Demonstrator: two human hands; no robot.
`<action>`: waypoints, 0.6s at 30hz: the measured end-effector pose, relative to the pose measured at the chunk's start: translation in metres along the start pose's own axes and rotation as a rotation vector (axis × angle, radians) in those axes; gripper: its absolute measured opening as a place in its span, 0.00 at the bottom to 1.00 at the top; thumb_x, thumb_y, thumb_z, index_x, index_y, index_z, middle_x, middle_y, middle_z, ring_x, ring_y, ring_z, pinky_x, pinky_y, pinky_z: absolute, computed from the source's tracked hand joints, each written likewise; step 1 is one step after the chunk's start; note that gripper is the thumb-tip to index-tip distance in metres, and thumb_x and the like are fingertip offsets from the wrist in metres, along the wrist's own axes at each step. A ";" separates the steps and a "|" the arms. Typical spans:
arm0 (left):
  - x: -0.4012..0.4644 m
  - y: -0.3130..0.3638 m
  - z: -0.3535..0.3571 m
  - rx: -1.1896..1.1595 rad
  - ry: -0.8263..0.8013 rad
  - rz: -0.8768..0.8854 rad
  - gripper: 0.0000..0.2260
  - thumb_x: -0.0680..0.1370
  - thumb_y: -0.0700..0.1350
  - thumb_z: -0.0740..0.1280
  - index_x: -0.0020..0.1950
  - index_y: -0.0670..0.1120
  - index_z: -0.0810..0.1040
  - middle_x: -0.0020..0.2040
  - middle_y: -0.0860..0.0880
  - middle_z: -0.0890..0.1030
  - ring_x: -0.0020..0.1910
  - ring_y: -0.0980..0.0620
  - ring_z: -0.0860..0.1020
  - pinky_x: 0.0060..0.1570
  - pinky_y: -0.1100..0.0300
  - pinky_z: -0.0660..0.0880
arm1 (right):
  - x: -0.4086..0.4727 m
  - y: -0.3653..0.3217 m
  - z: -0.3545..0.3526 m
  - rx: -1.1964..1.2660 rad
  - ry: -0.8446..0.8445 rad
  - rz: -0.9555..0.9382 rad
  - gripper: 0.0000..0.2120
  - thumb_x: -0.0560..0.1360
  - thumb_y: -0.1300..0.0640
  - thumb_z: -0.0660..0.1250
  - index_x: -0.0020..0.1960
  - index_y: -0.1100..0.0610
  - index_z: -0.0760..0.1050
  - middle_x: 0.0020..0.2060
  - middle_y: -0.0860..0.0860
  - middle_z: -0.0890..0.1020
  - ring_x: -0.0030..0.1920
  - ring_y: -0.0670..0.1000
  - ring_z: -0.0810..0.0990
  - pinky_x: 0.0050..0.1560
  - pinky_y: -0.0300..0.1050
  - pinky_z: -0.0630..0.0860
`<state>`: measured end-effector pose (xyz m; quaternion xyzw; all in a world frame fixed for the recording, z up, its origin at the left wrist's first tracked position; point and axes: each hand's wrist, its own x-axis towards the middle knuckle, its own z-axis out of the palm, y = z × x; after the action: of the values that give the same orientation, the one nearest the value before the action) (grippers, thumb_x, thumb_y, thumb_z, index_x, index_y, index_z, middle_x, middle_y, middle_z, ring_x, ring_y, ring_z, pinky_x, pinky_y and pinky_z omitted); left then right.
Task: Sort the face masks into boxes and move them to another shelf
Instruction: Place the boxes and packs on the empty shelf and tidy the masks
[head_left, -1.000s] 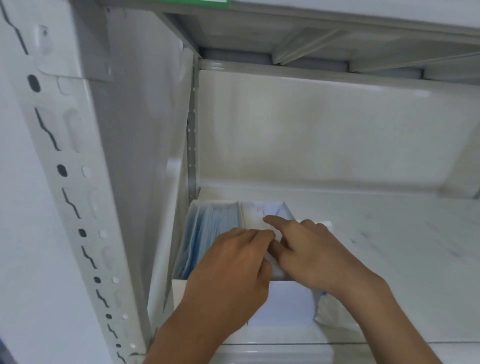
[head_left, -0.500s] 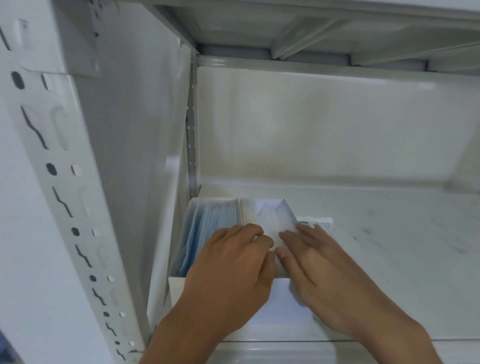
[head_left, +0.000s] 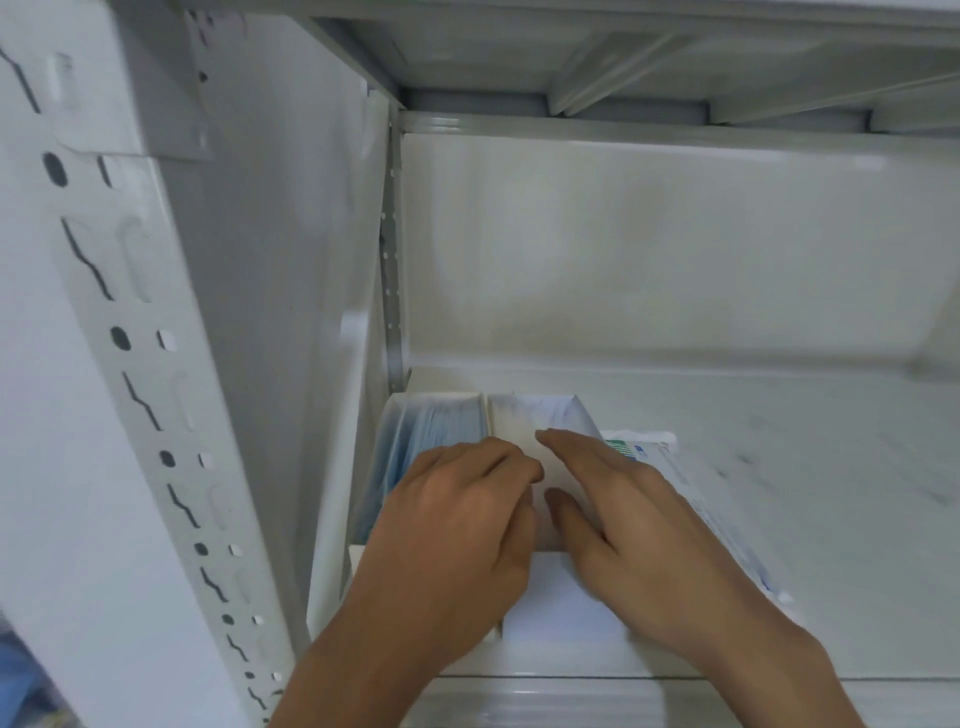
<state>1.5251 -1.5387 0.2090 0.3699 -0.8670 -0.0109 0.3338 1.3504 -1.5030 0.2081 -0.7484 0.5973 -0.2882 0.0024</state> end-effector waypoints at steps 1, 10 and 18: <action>-0.003 -0.002 -0.001 0.015 0.009 -0.003 0.08 0.78 0.43 0.63 0.51 0.50 0.82 0.47 0.55 0.83 0.45 0.54 0.80 0.52 0.58 0.77 | -0.001 0.001 0.000 -0.034 0.008 0.007 0.20 0.82 0.53 0.59 0.73 0.47 0.69 0.67 0.43 0.77 0.63 0.48 0.77 0.59 0.49 0.77; -0.034 -0.018 -0.010 0.145 0.020 -0.091 0.10 0.81 0.50 0.59 0.46 0.53 0.79 0.43 0.57 0.80 0.41 0.55 0.79 0.45 0.62 0.75 | -0.006 -0.024 0.019 0.078 0.108 -0.280 0.10 0.81 0.58 0.62 0.57 0.57 0.80 0.53 0.47 0.82 0.54 0.46 0.79 0.58 0.39 0.74; -0.024 -0.021 -0.021 0.214 -0.070 -0.207 0.17 0.79 0.54 0.48 0.45 0.53 0.75 0.45 0.56 0.76 0.44 0.53 0.74 0.50 0.56 0.75 | -0.003 -0.034 0.030 -0.017 0.084 -0.210 0.12 0.80 0.51 0.59 0.53 0.52 0.81 0.51 0.44 0.83 0.52 0.44 0.79 0.66 0.34 0.67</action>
<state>1.5624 -1.5340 0.2061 0.4901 -0.8315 0.0344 0.2593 1.3936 -1.5003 0.1936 -0.7941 0.5176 -0.3131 -0.0593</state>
